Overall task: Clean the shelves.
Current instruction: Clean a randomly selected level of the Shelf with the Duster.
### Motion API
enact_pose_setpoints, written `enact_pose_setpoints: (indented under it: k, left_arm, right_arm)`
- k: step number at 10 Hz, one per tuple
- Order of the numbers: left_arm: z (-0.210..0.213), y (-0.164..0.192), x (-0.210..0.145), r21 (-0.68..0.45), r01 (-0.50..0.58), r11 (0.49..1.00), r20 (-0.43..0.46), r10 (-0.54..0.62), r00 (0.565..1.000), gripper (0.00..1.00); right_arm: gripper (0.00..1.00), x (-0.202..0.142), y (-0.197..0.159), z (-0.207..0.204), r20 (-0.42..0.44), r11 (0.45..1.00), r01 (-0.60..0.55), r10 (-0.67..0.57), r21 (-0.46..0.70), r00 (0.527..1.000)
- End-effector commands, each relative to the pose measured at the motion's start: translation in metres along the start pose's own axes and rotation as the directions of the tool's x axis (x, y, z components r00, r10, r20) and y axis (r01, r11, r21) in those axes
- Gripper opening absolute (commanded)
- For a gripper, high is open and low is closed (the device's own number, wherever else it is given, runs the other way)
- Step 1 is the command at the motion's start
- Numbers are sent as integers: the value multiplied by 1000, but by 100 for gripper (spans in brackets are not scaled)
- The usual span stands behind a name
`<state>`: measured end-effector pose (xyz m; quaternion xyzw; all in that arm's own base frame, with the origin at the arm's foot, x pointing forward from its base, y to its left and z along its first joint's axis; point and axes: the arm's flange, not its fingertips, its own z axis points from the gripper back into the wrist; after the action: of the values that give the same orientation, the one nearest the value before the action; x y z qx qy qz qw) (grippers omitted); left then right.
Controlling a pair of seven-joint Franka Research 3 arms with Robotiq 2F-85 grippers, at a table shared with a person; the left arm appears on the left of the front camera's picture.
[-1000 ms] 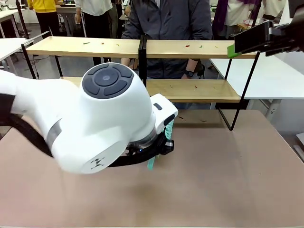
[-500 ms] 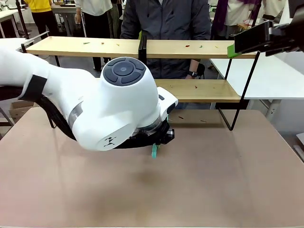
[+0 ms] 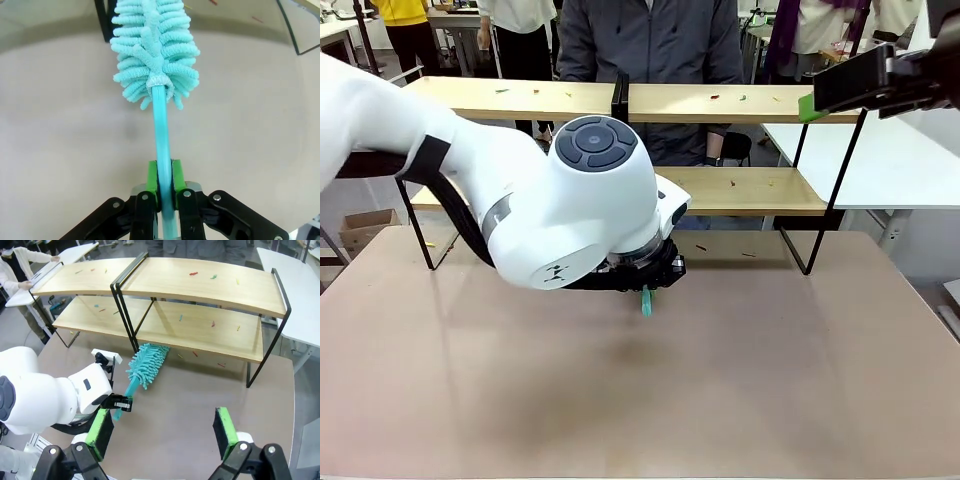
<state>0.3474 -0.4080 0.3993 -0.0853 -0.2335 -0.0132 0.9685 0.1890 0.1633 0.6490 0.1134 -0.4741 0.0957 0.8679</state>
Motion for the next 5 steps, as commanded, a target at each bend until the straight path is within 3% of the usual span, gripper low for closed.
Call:
enact_pose_setpoints:
  k: [1, 5]
  left_arm:
    - [-46, -35, 14, -26, 16, 1000, -5, -16, 1000, 13]
    - [-72, -43, 21, -18, 77, 997, -95, -78, 992, 13]
  right_arm:
    - [100, 0, 0, 0, -2, 1000, 5, -5, 0, 1000]
    - [100, 0, 0, 0, -2, 1000, 5, -5, 0, 1000]
